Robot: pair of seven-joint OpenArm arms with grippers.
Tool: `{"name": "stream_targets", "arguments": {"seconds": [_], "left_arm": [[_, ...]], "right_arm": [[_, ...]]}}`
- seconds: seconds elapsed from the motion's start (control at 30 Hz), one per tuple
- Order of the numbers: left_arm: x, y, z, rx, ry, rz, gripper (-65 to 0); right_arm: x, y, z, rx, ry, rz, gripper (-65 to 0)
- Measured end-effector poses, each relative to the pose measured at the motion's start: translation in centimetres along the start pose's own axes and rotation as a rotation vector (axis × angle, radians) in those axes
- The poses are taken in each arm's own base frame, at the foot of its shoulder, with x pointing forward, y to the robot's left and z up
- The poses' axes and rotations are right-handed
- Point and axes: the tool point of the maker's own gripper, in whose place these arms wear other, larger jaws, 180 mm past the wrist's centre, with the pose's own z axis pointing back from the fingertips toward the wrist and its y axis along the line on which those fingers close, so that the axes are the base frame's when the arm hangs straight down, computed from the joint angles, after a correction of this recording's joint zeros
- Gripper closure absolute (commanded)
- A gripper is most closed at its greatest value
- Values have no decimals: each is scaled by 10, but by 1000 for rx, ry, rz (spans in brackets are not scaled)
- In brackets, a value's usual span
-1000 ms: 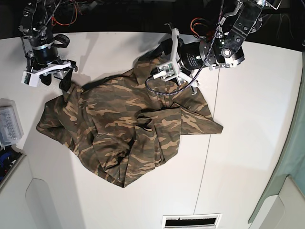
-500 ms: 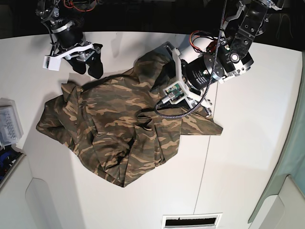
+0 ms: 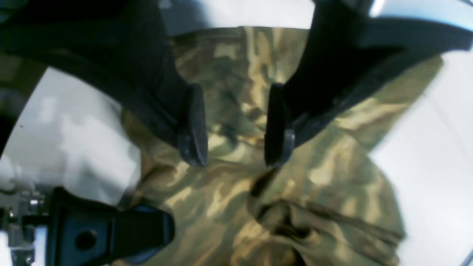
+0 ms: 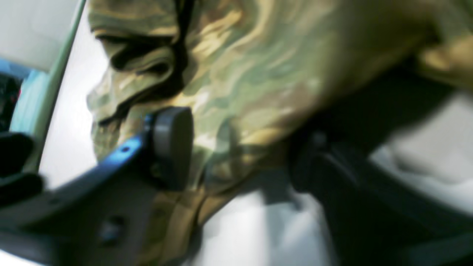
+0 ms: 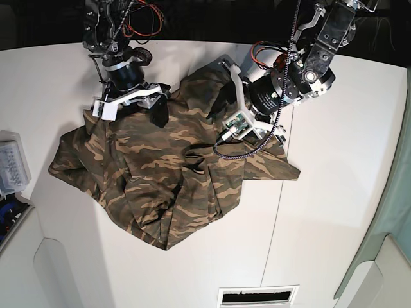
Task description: Layout the t-shirt on the table in an organized manner, then fold the t-shirt properly
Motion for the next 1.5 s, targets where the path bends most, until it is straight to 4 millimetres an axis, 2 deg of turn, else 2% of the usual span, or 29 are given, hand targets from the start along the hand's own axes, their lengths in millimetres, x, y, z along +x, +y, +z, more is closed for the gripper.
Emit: {"name": "stream_targets", "arguments": {"seconds": [0.1, 0.13, 0.2, 0.3, 0.43, 0.53, 0.57, 0.63, 0.73, 0.87, 1.0, 1.1, 1.27, 1.5], "left_arm": [[-21, -3, -5, -8, 45, 25, -290], [-29, -3, -5, -11, 60, 31, -290], [-42, -4, -7, -12, 88, 41, -290], [-52, -2, -8, -9, 113, 41, -290], [-49, -1, -9, -7, 105, 39, -290], [-48, 2, -9, -3, 102, 36, -290], [-48, 2, -9, -3, 103, 35, -290], [-48, 2, -9, -3, 103, 36, -290], [-48, 1, -9, -3, 103, 35, -290], [-48, 2, -9, -3, 103, 35, -290], [-48, 2, -9, -3, 103, 36, -290], [-48, 1, -9, -4, 102, 36, -290], [-48, 2, -9, -3, 106, 36, -290], [-51, 2, -9, -3, 121, 36, -290]], "right_arm": [[-10, 12, 9, 34, 55, 6, -105], [-9, 17, 11, 41, 65, 15, -70], [9, 32, 14, 86, 28, 46, -40], [43, 47, 26, 114, -58, 97, -40], [60, 48, 57, 91, -88, 179, -40], [87, 53, 78, 92, -154, 257, -47], [97, 56, 85, 96, -181, 279, -68], [103, 51, 96, 83, -179, 319, -124], [87, 27, 106, 10, -97, 324, -205], [75, 5, 111, -46, -59, 290, -256], [55, -21, 97, -77, -37, 208, -289], [29, -39, 73, -81, 27, 136, -298], [3, -25, 33, 41, 73, 10, -298], [-24, 27, 4, 162, 112, -23, -298]]}}
